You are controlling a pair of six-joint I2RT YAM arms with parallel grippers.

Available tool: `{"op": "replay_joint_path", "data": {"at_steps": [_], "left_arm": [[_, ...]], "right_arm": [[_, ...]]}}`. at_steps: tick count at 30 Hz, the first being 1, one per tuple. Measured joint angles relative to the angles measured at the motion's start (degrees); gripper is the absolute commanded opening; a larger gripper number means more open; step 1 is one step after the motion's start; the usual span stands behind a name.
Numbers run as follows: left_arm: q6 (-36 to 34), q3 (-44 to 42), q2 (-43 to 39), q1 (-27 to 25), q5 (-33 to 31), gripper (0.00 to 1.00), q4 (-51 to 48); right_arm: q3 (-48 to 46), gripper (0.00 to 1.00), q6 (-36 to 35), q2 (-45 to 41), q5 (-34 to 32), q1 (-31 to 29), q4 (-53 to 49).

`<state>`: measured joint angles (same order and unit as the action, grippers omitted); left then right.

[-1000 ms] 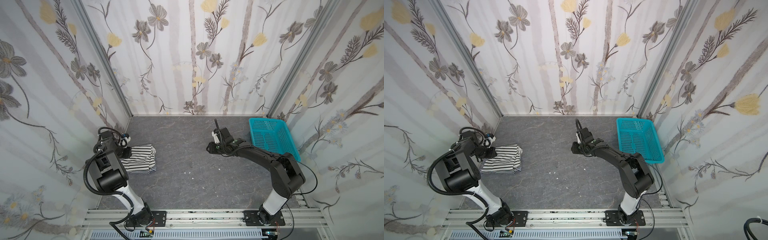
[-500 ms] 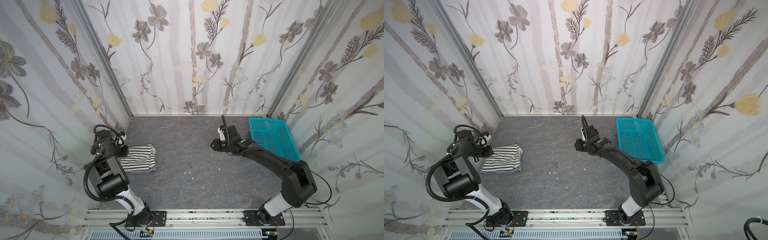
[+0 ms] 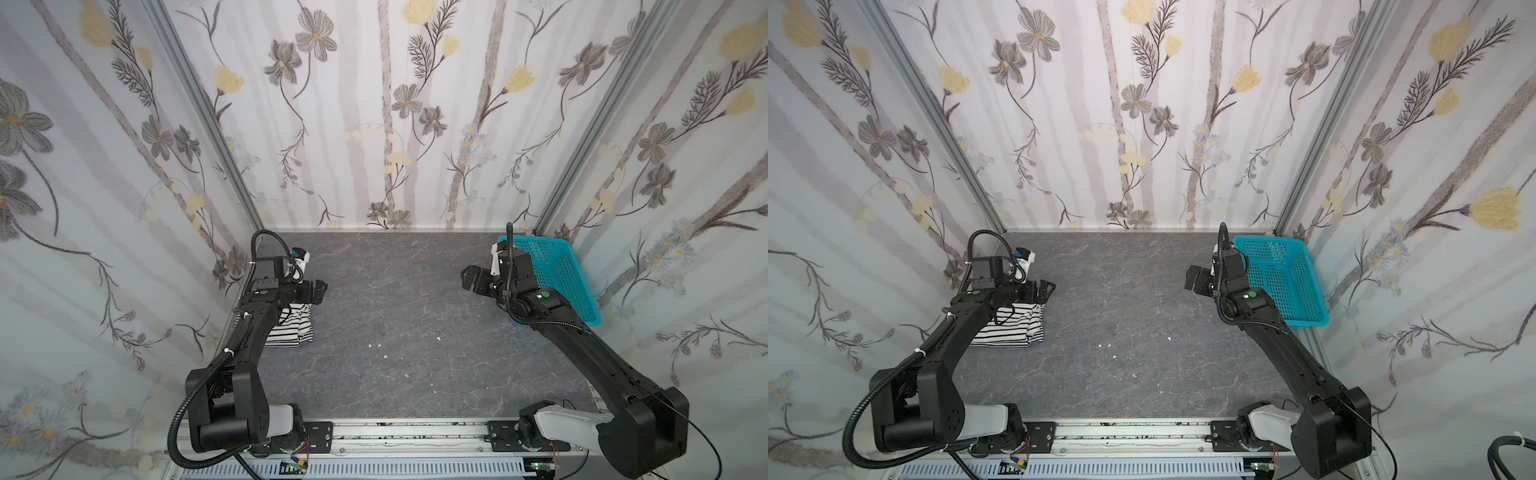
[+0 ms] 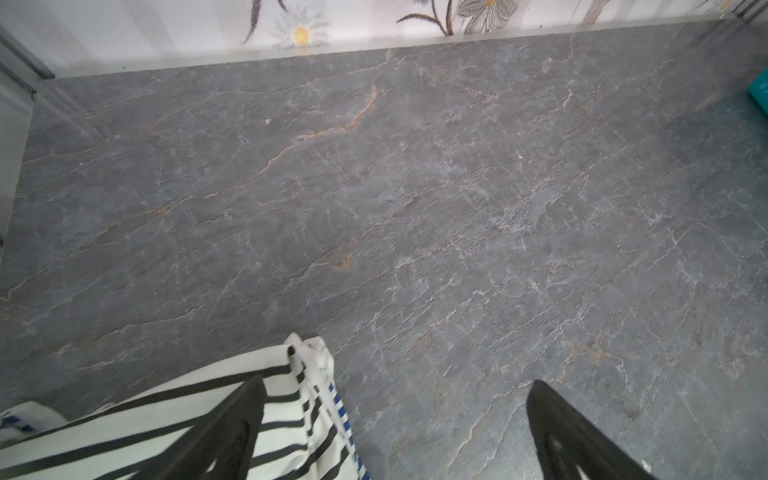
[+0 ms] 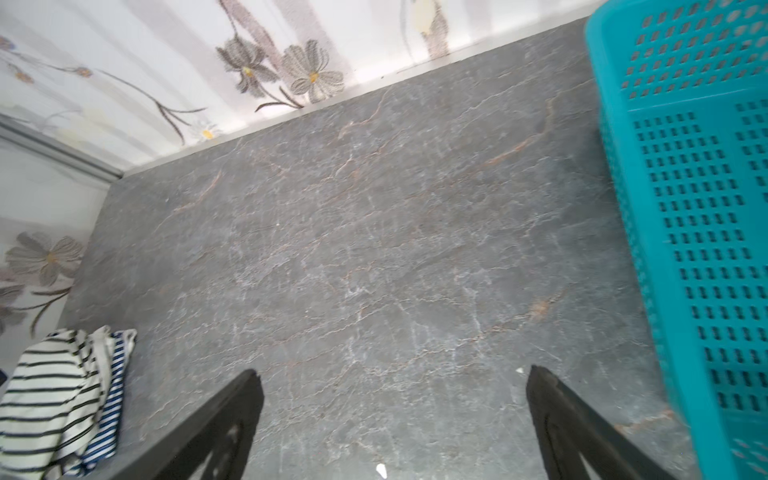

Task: Fold and stack the tank tops

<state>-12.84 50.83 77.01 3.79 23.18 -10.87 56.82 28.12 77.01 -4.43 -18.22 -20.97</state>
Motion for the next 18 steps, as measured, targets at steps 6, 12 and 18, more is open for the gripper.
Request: {"op": "replay_joint_path", "data": {"at_steps": [6,12,18], "left_arm": [[7.78,-9.51,-0.15,-6.34,-6.54,1.00,16.09],[10.54,-20.17,0.04,-7.91,-13.16,1.00,34.62],[9.81,-27.15,2.67,-9.07,-15.30,1.00,50.56]], "right_arm": [[-10.71,1.00,-1.51,-10.27,-7.74,3.50,5.97],[-23.69,1.00,-6.99,-20.46,-14.71,4.48,16.17],[-32.22,1.00,-12.20,-23.30,-18.71,5.90,27.08]]}}
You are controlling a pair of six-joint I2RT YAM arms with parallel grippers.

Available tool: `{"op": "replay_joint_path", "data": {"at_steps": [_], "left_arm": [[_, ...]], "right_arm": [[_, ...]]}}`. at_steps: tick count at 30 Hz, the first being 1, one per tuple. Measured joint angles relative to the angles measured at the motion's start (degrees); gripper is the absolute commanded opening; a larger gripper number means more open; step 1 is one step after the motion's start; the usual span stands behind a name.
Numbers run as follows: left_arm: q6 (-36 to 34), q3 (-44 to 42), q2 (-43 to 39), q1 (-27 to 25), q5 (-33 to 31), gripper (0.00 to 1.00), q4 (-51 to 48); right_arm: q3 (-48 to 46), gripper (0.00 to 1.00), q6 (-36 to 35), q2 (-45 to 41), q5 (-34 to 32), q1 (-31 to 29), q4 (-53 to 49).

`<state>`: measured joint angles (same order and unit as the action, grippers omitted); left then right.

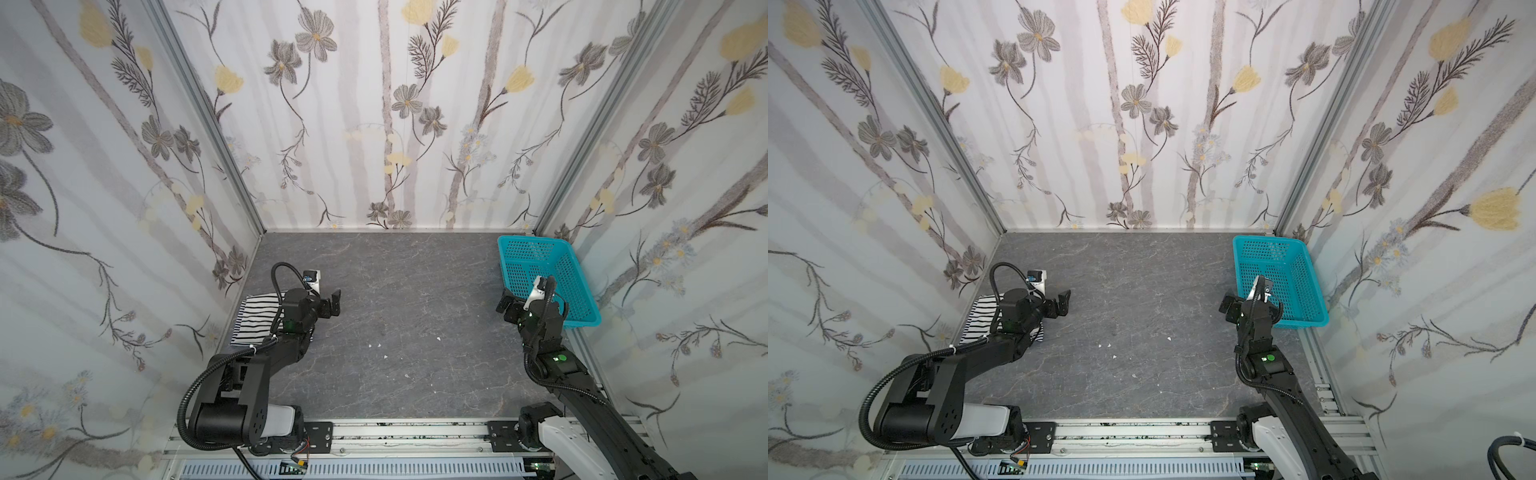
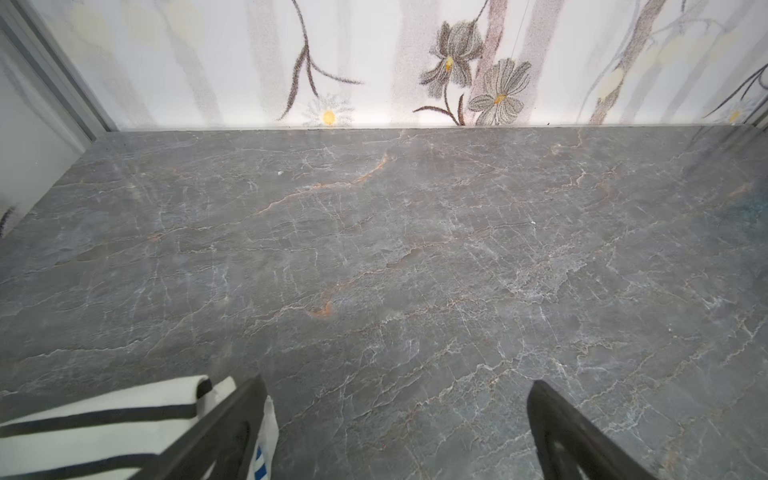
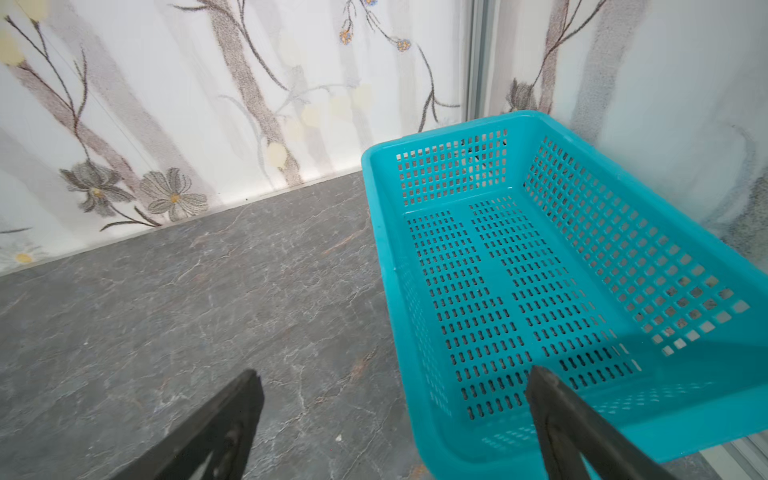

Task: Fold and stack the tank tops

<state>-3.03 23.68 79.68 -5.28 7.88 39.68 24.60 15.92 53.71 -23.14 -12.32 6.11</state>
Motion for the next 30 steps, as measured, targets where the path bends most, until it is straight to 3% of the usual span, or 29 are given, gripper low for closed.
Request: {"op": "replay_joint_path", "data": {"at_steps": [7,14,24,30], "left_arm": [[-2.62,-5.31,2.54,-0.13,-0.59,1.00,13.49],[-2.80,-7.30,4.26,0.63,-0.24,1.00,20.24],[1.81,-9.03,8.22,9.09,7.63,1.00,28.11],[3.23,-7.39,8.81,8.72,9.64,1.00,28.89]], "right_arm": [[-4.61,1.00,-3.17,1.57,-0.28,1.62,10.71],[-9.92,1.00,-5.66,7.17,1.14,7.02,23.69],[-12.50,1.00,-9.03,18.45,4.85,10.32,42.45],[-11.85,1.00,-9.99,22.80,7.96,11.89,50.38]]}}
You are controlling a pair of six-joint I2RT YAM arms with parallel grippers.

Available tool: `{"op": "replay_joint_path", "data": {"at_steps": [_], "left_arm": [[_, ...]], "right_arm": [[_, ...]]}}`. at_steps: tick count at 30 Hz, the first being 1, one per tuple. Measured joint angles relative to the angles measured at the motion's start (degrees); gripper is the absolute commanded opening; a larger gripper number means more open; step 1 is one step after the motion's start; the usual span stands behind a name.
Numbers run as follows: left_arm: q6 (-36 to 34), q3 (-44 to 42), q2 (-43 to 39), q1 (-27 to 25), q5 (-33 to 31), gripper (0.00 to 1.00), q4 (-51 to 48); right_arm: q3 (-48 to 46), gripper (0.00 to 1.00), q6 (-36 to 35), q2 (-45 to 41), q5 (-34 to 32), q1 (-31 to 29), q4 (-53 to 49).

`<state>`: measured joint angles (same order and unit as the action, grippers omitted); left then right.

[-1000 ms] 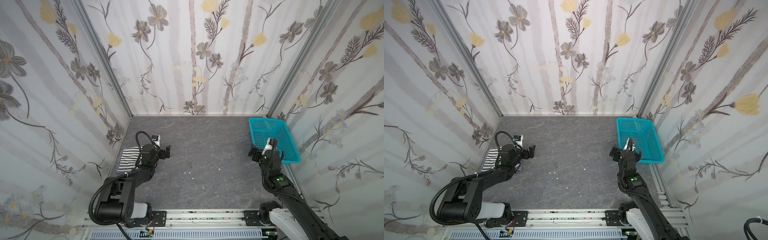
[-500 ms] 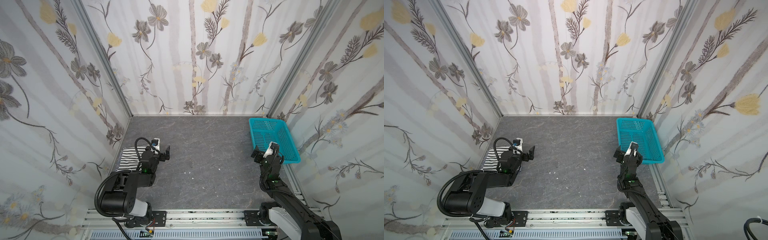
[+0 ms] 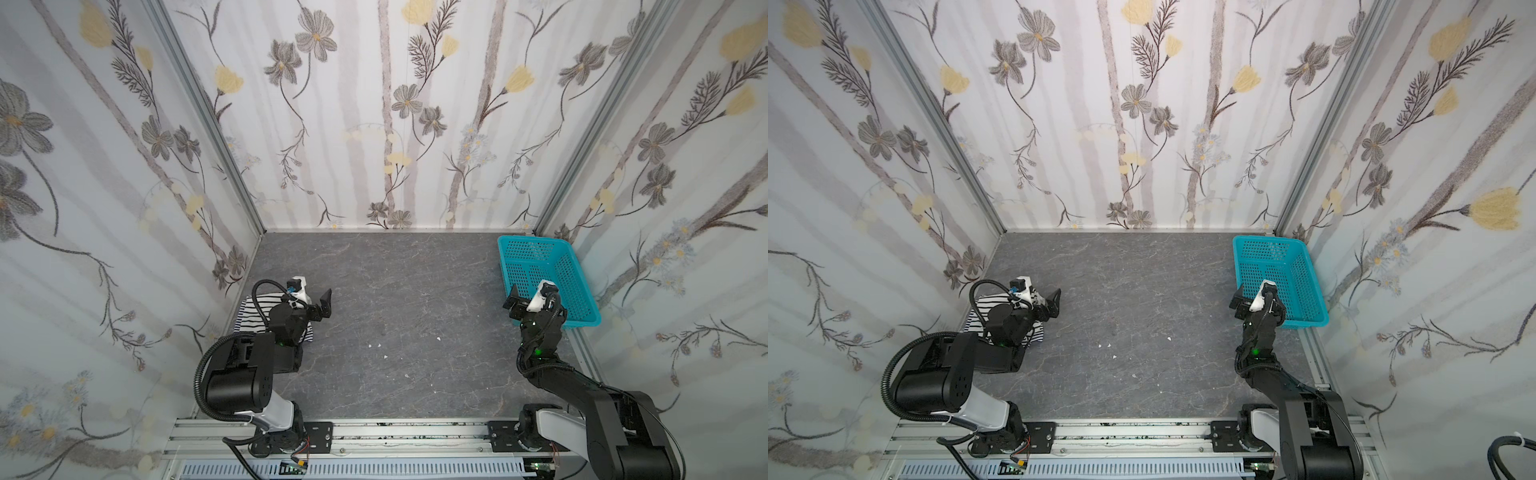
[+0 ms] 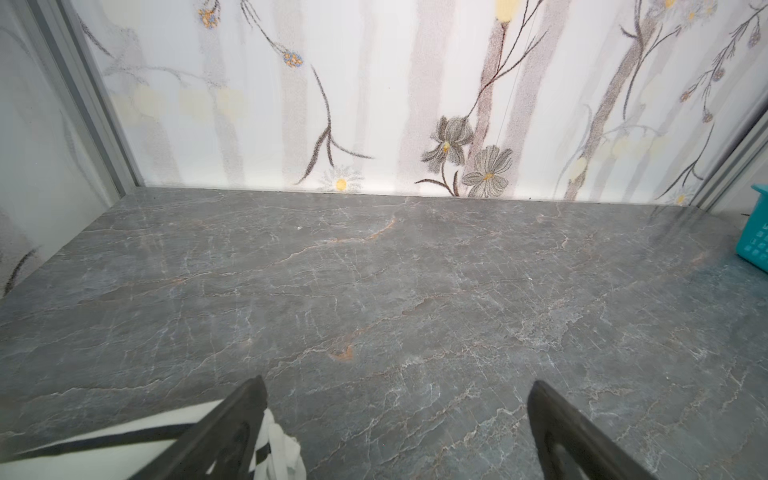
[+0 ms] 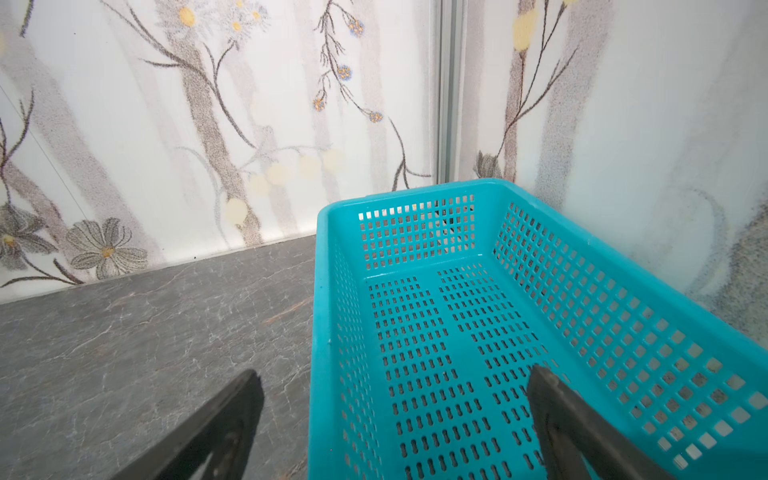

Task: Fold and stack the tank tops

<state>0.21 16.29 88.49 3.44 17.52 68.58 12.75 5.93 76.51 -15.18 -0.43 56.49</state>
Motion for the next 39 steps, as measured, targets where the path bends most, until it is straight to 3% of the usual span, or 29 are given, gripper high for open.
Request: {"op": "replay_joint_path", "data": {"at_steps": [4,9,39], "left_arm": [[0.02,0.07,0.00,-0.74,-1.01,1.00,-0.24],[0.04,-1.92,1.64,-2.21,-5.09,1.00,3.41],[0.02,-2.91,2.21,-2.49,-6.97,1.00,5.35]], "right_arm": [[-2.08,1.00,-0.20,8.24,3.43,0.26,10.86],[-1.20,1.00,-1.70,9.53,7.21,-0.33,14.34],[-1.46,1.00,-2.56,9.77,7.58,-0.68,16.06]]}}
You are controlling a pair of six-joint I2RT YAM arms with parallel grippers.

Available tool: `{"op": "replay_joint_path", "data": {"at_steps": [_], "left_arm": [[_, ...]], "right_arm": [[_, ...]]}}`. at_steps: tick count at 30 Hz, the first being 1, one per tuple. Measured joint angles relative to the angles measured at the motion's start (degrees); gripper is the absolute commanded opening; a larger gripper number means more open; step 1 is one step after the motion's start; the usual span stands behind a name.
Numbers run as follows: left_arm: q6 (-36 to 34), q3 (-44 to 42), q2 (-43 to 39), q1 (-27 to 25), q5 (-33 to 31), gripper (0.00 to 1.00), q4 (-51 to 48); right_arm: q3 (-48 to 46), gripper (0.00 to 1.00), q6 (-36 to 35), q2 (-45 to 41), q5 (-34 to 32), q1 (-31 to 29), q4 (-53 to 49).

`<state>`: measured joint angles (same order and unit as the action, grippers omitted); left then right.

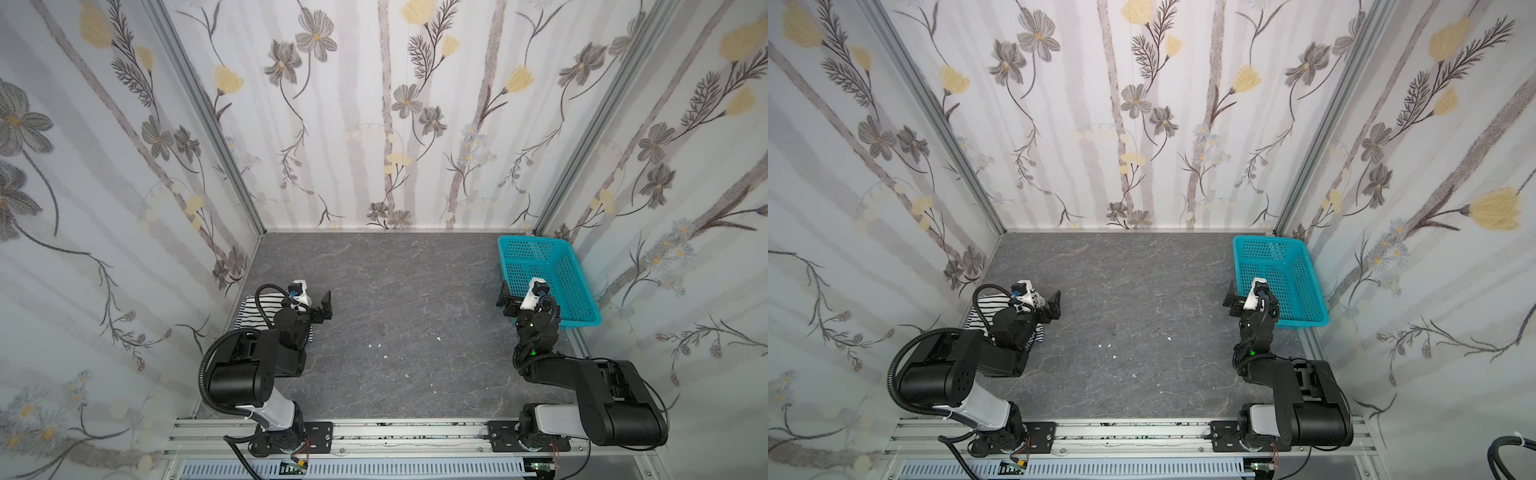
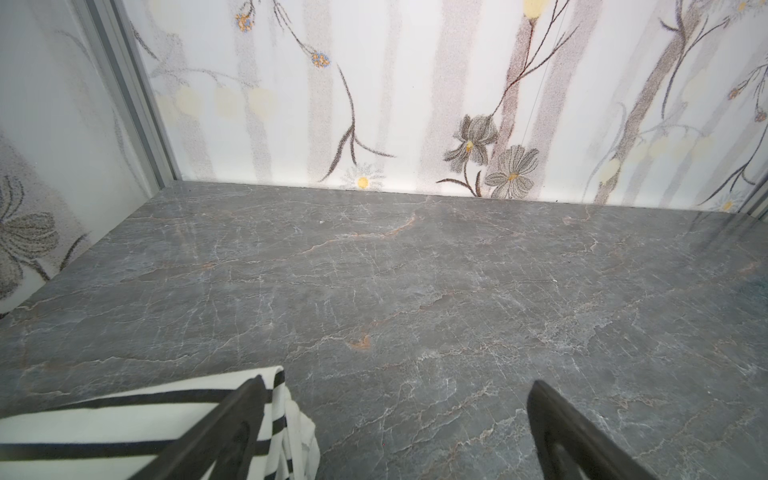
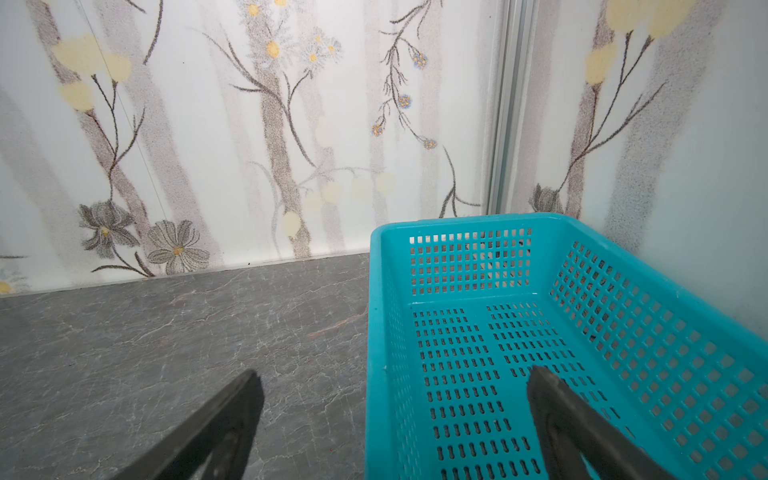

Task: Fold and stack the tank tops

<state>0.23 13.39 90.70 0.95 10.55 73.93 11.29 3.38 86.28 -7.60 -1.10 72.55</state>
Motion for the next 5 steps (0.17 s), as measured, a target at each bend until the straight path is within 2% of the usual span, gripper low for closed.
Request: {"op": "replay_joint_path", "data": {"at_steps": [5], "left_arm": [[0.00,0.00,0.00,0.00,0.00,1.00,0.00]], "right_arm": [[0.00,1.00,0.00,0.00,0.00,0.00,0.00]]}}
